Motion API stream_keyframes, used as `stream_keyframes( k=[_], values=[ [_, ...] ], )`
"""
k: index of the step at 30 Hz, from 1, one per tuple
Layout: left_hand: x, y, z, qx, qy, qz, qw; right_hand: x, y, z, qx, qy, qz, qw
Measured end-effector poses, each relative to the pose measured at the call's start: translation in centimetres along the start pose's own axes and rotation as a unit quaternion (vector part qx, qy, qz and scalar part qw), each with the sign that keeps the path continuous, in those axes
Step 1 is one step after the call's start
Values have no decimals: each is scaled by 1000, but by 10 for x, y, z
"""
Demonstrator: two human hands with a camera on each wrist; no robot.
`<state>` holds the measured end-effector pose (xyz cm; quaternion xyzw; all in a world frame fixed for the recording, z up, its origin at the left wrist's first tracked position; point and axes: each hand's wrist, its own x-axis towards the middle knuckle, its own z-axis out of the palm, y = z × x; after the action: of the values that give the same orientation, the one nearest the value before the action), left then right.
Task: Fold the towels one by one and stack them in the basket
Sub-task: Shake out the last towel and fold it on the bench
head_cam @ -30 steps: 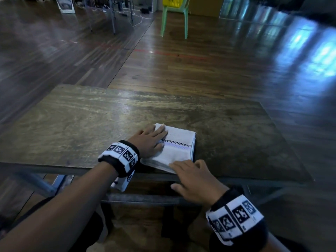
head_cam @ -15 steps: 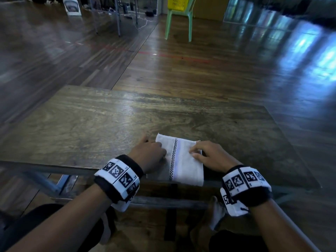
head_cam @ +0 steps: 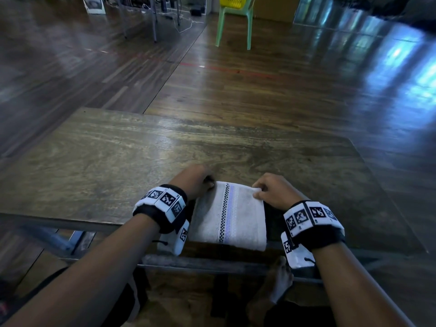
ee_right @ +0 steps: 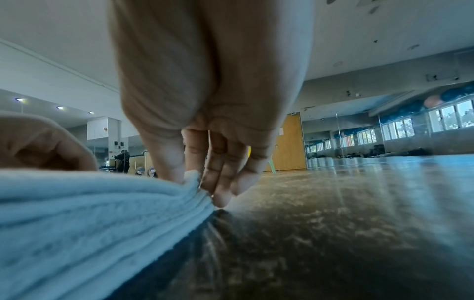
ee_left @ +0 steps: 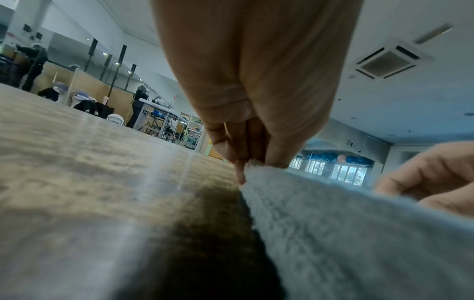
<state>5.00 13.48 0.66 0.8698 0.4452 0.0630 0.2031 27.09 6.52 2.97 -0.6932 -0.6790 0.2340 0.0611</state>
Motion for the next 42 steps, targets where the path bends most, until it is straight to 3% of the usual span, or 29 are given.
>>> stream_keyframes(
  k=[7,17,25,34,38,42],
  values=[
    [3,1,-1,-37,16,-22,999,5,8,-4,36,3,26,999],
    [4,4,3,10,24,-21,999,4,8,-3,36,54,46,997],
    [4,2,2,-31,58,-6,998,6,1,-5,-16,87,-13,996],
    [5,-1,4,-73,72,-28,994,9,11,1,40,113,7,993],
    [0,4,6,-45,66,-36,996,4,2,3,-44,125,-1,991],
    [-19,27,10,51,68,30,996,-10,-7,12,-229,127,-1,965]
  ],
)
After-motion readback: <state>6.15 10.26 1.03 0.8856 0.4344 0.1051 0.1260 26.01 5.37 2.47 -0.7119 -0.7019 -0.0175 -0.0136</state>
